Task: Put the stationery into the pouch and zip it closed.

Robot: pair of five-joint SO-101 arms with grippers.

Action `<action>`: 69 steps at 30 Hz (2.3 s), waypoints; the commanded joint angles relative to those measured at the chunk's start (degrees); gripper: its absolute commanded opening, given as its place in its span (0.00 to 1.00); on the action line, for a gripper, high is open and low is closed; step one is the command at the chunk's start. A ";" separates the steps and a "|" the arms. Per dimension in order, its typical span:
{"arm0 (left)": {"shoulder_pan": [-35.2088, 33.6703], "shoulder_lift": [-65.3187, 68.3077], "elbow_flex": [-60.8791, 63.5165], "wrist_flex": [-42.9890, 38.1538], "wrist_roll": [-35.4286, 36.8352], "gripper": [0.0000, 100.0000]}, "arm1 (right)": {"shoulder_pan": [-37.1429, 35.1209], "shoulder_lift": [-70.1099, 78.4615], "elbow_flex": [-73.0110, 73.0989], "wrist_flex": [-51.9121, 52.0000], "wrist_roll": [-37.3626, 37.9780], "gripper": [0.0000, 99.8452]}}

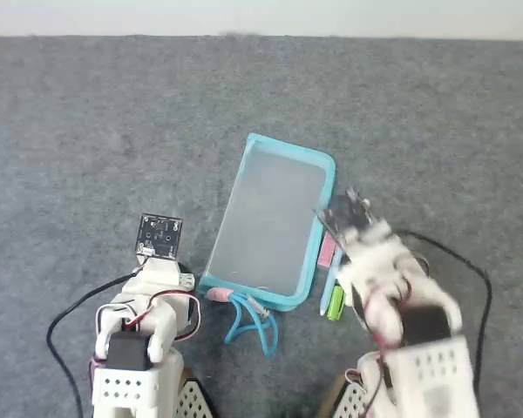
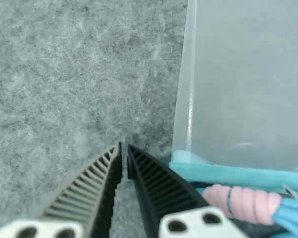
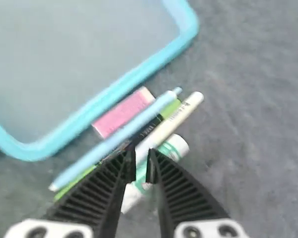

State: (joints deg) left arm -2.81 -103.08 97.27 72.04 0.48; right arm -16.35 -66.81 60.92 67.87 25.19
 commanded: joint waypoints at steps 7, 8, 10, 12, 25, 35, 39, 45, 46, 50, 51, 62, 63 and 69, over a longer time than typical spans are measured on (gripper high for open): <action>0.44 -1.23 -0.66 0.18 0.88 0.02 | -8.13 48.13 -36.92 -1.45 -11.43 0.06; 0.44 -1.23 -0.66 0.18 0.88 0.02 | -7.96 51.65 -39.91 -1.45 -11.78 0.08; 0.44 -1.23 -0.66 0.18 0.88 0.02 | -6.99 57.63 -45.80 -1.54 -11.87 0.13; 0.44 -1.23 -0.66 0.18 0.88 0.02 | -6.02 62.99 -51.16 -1.54 -11.96 0.19; 0.44 -1.23 -0.66 0.18 0.88 0.02 | -2.86 87.52 -62.95 -8.48 -19.25 0.25; 0.44 -1.23 -0.66 0.18 0.88 0.02 | 0.57 89.45 -62.86 -8.04 -22.33 0.25; 0.44 -1.23 -0.66 0.18 0.88 0.02 | 0.31 89.54 -62.68 -7.96 -22.42 0.25; 0.44 -1.23 -0.66 0.18 0.88 0.02 | -0.75 93.32 -62.15 -10.24 -22.42 0.25; 0.44 -1.23 -0.66 0.18 0.88 0.02 | -0.84 93.93 -62.15 -10.59 -22.42 0.25; 0.44 -1.23 -0.66 0.18 0.88 0.02 | -1.98 94.81 -62.24 -11.03 -22.42 0.25; 0.44 -1.23 -0.66 0.18 0.88 0.02 | -2.15 94.90 -62.24 -11.03 -22.42 0.25; 0.44 -1.23 -0.66 0.18 0.88 0.02 | -2.51 95.43 -61.98 -13.32 -22.42 0.01; 0.44 -1.23 -0.66 0.18 0.88 0.02 | -2.51 95.43 -61.98 -13.67 -22.42 0.01; 0.44 -1.23 -0.66 0.18 0.88 0.02 | -2.07 95.34 -62.51 -13.76 -21.89 0.01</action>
State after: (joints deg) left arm -2.73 -103.08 97.27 72.04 0.48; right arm -17.58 27.78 -0.09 54.95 3.30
